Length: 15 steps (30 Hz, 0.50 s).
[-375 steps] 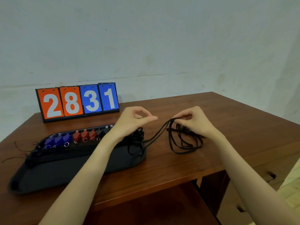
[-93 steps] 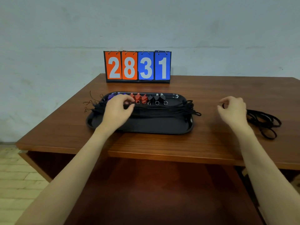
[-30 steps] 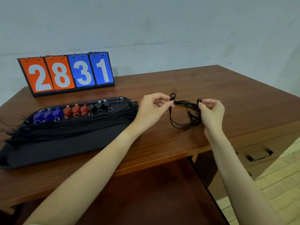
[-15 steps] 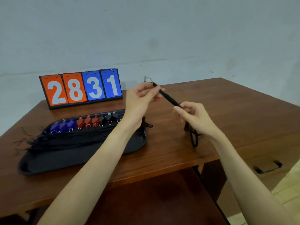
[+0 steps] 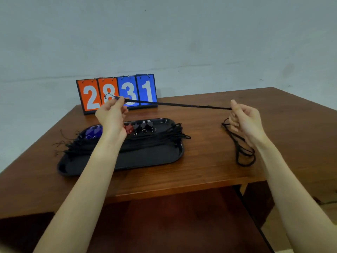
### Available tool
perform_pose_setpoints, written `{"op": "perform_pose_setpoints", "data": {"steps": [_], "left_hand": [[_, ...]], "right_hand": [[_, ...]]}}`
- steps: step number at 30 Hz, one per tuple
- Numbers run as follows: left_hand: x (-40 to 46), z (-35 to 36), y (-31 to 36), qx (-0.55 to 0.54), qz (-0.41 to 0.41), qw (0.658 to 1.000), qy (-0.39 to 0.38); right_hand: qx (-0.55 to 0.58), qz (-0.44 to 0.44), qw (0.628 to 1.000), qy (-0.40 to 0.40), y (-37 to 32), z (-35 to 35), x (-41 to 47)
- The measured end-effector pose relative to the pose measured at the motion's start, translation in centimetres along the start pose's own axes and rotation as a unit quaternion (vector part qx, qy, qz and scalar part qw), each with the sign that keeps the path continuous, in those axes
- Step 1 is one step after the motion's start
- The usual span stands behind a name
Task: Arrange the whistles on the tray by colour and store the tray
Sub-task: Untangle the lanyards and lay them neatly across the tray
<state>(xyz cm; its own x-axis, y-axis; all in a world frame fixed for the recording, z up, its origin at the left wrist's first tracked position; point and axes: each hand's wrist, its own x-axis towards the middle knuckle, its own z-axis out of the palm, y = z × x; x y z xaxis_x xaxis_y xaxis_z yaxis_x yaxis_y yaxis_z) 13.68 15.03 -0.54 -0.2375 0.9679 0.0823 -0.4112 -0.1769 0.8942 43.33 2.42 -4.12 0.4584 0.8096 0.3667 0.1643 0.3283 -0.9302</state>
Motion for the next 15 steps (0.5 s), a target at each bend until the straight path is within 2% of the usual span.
{"op": "perform_pose_setpoints", "data": {"steps": [4,8,15], "left_hand": [[0.7,-4.9,0.7,0.084,0.037,0.994,0.056],[1.9,-10.1,1.3,0.161,0.014,0.983,0.081],[1.8,-16.6,2.2,0.284,0.027,0.956,0.072]], "right_hand": [[-0.092,-0.026,0.995,-0.018,0.6,3.3,-0.3],[-0.19,-0.03,0.98,-0.052,0.6,6.3,-0.6],[-0.312,-0.053,0.936,-0.156,0.5,9.7,-1.5]]}}
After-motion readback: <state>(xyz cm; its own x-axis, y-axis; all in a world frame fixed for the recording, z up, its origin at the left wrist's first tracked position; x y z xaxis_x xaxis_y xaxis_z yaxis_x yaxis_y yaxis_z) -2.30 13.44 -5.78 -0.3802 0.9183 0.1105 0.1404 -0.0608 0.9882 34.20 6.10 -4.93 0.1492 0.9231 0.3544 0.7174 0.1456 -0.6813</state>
